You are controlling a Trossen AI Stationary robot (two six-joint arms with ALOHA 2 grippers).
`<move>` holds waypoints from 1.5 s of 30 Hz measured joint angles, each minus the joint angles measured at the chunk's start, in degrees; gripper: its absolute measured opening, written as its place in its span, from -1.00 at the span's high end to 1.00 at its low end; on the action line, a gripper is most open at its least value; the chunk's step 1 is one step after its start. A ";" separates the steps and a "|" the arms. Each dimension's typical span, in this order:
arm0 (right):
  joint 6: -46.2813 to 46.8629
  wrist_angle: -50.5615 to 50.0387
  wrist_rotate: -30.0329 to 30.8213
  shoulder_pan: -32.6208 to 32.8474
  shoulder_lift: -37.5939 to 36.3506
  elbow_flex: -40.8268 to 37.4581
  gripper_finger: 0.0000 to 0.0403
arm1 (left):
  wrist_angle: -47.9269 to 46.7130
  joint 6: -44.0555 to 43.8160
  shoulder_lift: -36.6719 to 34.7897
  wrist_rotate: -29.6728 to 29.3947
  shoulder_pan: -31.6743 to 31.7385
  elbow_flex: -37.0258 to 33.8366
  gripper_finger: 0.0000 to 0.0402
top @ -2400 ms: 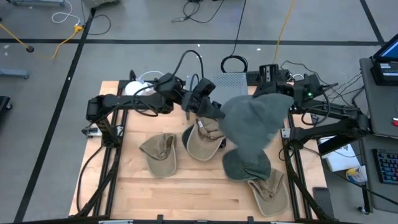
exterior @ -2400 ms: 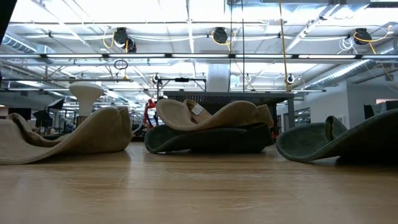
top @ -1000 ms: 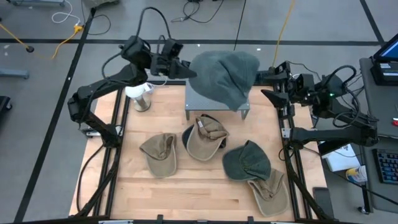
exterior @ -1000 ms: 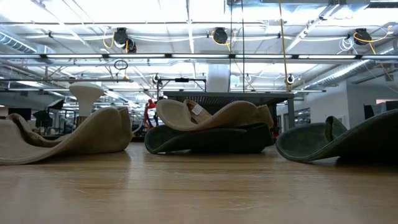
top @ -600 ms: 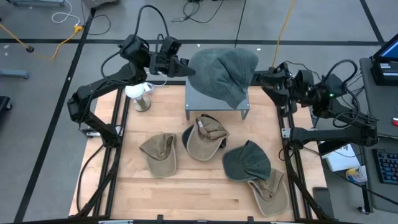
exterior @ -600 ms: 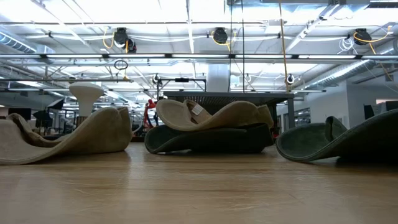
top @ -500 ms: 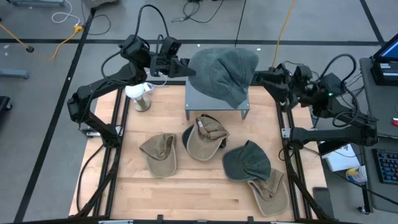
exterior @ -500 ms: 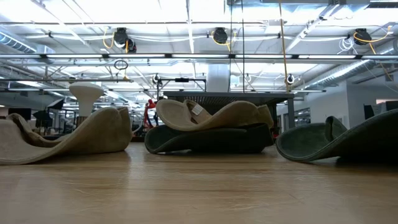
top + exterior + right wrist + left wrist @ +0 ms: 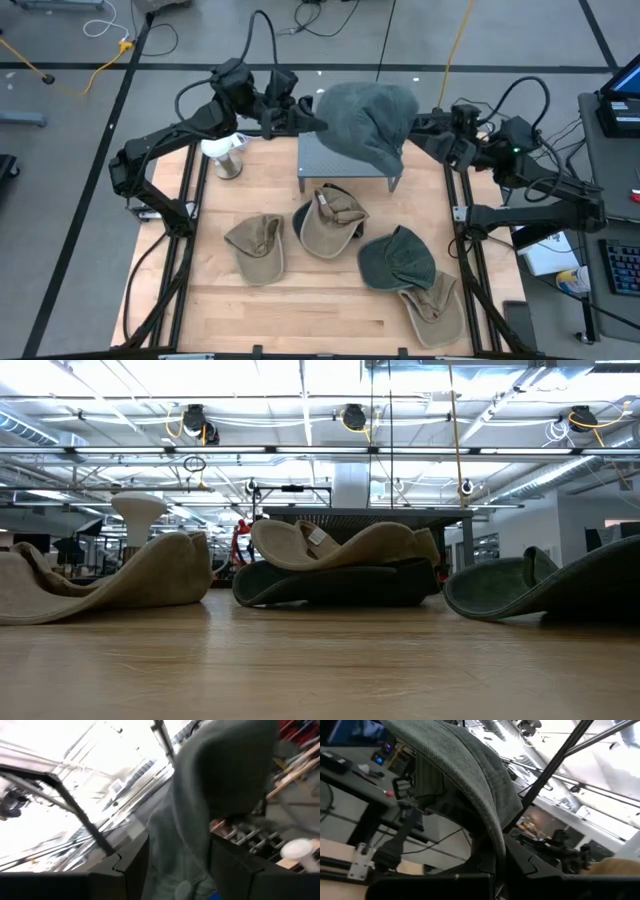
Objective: Pick & Place hat
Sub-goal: Put the left green cap on the shelf
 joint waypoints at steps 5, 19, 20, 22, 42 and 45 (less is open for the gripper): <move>1.77 -0.31 -3.50 0.14 0.45 0.00 0.08 | -0.17 0.29 0.00 -0.71 0.02 0.00 0.96; -2.73 0.09 -3.25 0.46 1.19 0.00 0.25 | 10.23 -8.24 -0.02 1.26 -0.48 0.00 0.96; -2.80 0.84 -3.26 0.46 1.17 0.00 0.25 | 9.92 -8.78 0.00 1.40 -0.48 0.00 0.96; -2.49 2.31 -3.30 0.46 1.15 0.00 0.25 | 9.58 -9.24 0.02 1.65 -0.57 0.00 0.96; 6.77 8.18 -9.26 0.46 0.38 0.02 0.23 | 0.26 -2.24 0.02 -1.34 -0.89 -0.02 0.96; 7.20 8.50 -9.25 0.46 0.38 0.02 0.23 | -0.55 -1.25 0.02 -2.58 -1.13 -0.02 0.96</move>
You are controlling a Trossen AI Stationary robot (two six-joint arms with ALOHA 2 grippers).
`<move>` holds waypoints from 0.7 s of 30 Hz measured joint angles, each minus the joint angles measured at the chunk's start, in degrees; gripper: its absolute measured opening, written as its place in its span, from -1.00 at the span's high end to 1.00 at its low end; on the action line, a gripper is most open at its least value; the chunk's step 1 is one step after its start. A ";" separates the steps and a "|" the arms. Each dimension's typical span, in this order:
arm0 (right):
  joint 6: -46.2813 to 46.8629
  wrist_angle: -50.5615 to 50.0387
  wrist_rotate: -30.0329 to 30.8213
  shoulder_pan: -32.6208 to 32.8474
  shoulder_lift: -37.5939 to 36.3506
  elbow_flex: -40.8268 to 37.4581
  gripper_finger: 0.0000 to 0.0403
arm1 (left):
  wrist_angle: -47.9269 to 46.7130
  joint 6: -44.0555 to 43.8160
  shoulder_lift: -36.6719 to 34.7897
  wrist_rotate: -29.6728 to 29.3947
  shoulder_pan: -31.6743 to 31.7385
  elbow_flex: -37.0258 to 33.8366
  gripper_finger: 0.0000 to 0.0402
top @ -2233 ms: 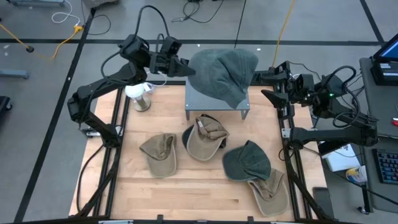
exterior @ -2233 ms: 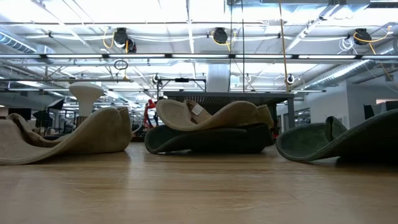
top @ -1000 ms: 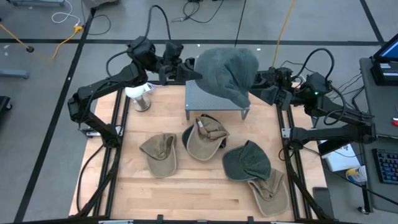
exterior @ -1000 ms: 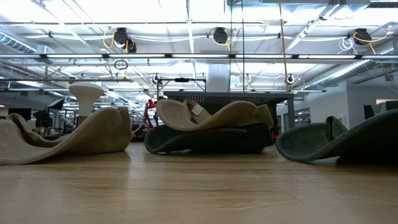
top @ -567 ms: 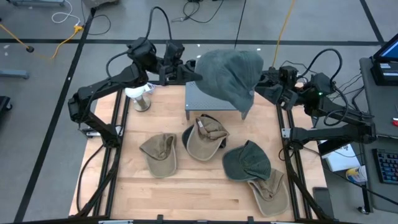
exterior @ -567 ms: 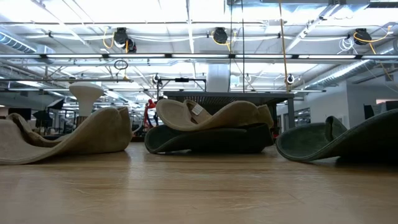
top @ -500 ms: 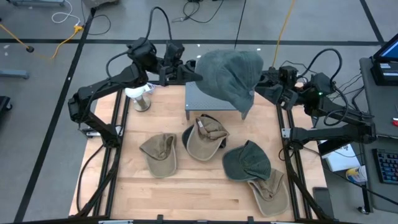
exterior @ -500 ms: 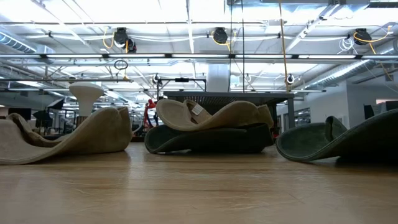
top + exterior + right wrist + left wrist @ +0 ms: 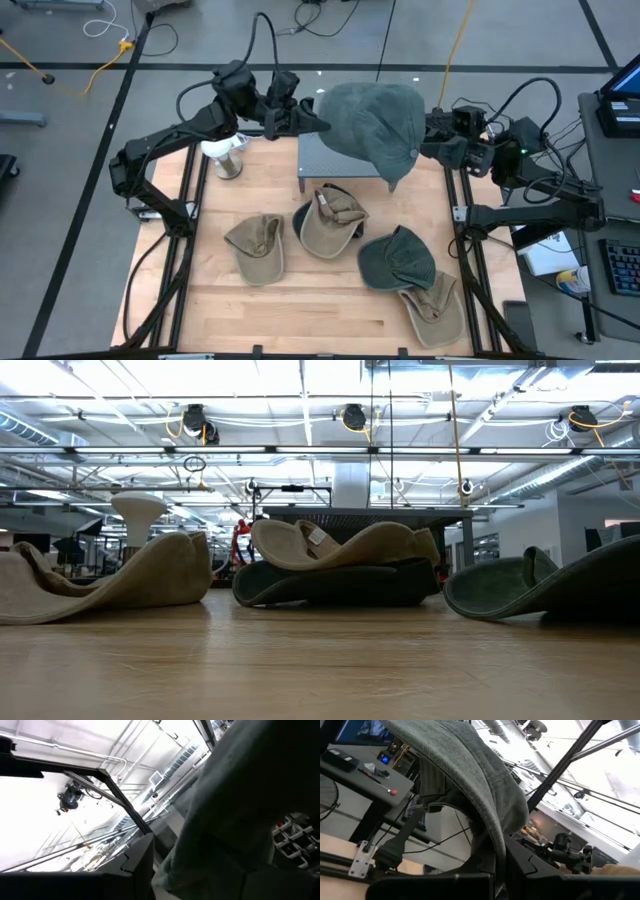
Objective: Pick & Place hat
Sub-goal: Put the left green cap on the shelf
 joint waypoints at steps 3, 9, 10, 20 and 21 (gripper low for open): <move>1.14 -0.17 -0.03 0.00 0.22 0.00 0.26 | 0.24 0.07 0.00 -0.12 -0.03 0.00 0.96; 2.47 -0.39 2.14 0.00 0.55 0.00 0.52 | -0.92 0.04 0.00 0.11 0.01 0.00 0.96; 2.52 -0.38 2.79 0.00 0.61 0.00 0.61 | -1.53 0.06 0.00 0.13 0.01 0.00 0.96; 5.32 1.32 4.44 -0.68 0.58 0.00 0.98 | -5.35 2.03 0.02 6.75 1.02 0.00 0.76; 5.93 1.24 4.31 -1.21 0.58 0.00 0.98 | -5.56 2.09 0.02 9.01 1.32 0.00 0.69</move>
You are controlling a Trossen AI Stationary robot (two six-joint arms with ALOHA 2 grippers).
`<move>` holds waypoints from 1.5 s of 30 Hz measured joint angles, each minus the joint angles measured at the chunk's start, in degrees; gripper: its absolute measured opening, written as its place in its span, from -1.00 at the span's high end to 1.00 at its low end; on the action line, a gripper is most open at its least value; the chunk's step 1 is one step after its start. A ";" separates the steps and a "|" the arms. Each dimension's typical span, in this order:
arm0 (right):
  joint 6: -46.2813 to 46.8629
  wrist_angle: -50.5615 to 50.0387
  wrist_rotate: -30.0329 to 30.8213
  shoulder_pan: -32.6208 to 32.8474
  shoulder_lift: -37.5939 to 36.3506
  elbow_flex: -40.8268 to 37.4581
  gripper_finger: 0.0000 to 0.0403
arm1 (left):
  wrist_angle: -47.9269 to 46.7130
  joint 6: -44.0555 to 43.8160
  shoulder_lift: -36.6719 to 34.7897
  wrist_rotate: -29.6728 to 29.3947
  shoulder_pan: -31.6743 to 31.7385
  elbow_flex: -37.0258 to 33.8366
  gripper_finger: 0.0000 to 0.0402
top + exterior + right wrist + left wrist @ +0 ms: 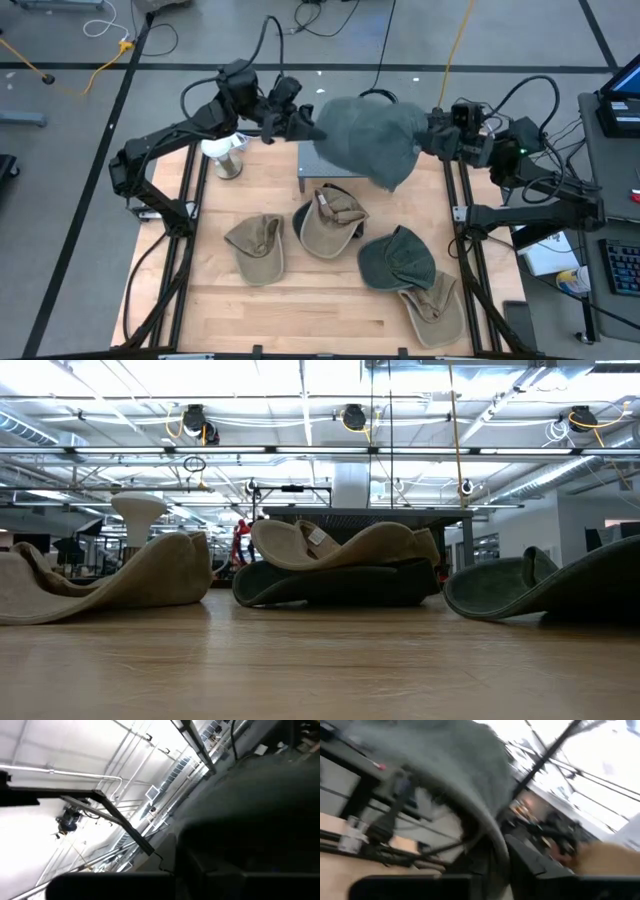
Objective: Pick & Place hat
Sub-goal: Put the left green cap on the shelf
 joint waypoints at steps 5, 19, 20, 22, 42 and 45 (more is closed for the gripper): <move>1.41 -1.64 -1.80 -3.20 0.40 0.00 0.99 | -1.28 0.20 -0.03 5.31 0.82 0.00 0.47; -11.23 -13.35 -16.69 -11.07 7.81 14.45 1.00 | -40.65 25.13 -4.42 -1.14 5.03 -0.02 0.43; -12.29 -14.86 -17.46 -11.51 8.85 15.90 1.00 | -42.04 26.38 -4.83 -1.91 4.95 -0.02 0.43; -14.18 -18.17 -19.62 -12.55 11.01 18.33 1.00 | -44.25 28.05 -6.05 -3.07 4.41 0.00 0.43; -25.17 -18.75 -25.56 -18.99 30.25 20.48 1.00 | -44.72 29.08 -17.41 -13.75 -1.81 0.02 0.43; -26.64 -17.75 -25.62 -19.31 32.46 20.48 1.00 | -44.68 28.57 -17.39 -13.77 -2.46 0.02 0.43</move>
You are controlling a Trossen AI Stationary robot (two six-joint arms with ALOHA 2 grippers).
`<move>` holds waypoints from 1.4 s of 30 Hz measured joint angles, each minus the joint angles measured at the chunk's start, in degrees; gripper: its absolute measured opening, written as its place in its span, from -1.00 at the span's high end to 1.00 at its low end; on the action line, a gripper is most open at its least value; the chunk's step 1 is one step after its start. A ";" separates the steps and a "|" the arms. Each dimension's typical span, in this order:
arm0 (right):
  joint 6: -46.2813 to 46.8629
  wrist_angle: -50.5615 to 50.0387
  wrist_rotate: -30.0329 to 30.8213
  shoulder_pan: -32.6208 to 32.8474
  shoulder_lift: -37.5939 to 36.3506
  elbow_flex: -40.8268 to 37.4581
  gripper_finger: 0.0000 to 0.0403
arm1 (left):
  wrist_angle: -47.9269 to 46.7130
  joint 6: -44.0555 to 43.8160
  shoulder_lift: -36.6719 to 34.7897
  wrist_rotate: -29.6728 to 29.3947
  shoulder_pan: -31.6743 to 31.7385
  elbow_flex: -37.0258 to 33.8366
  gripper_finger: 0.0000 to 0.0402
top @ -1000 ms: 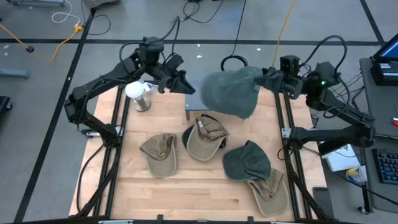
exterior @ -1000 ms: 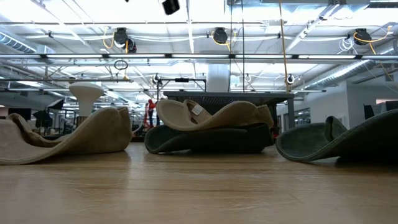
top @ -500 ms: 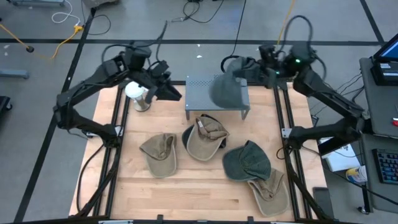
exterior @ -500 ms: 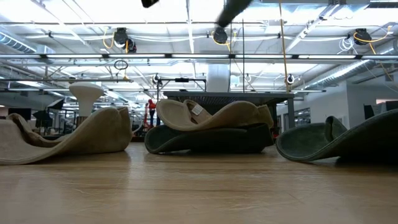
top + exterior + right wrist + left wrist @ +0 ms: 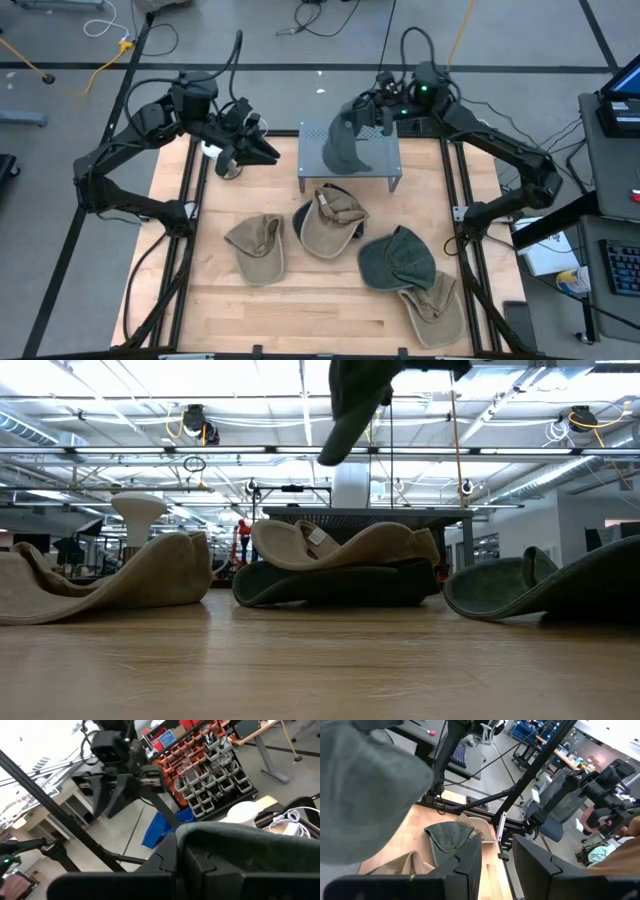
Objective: Pick & Place hat
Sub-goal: Put the left green cap on the shelf
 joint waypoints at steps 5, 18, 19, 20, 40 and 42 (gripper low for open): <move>-0.20 1.57 -0.27 -0.41 3.28 0.00 1.00 | -0.01 -0.16 0.02 -0.06 -0.93 0.00 0.43; -2.38 2.00 -1.30 -3.48 9.80 0.00 1.00 | -0.01 0.37 0.15 -3.02 -1.65 0.00 0.43; -2.33 2.66 -1.52 -3.45 10.09 0.00 1.00 | -0.01 0.55 0.15 -3.04 -1.65 0.00 0.43; -2.32 2.86 -2.14 -3.43 10.20 0.00 1.00 | -0.01 0.88 0.15 -3.05 -1.65 0.00 0.43; 3.81 12.36 -10.42 -2.72 12.85 0.00 1.00 | 0.10 2.62 0.19 -8.57 -1.62 0.00 0.43; 3.59 10.48 -10.39 -3.04 12.98 0.00 1.00 | 0.10 2.71 0.19 -8.57 -1.64 0.00 0.43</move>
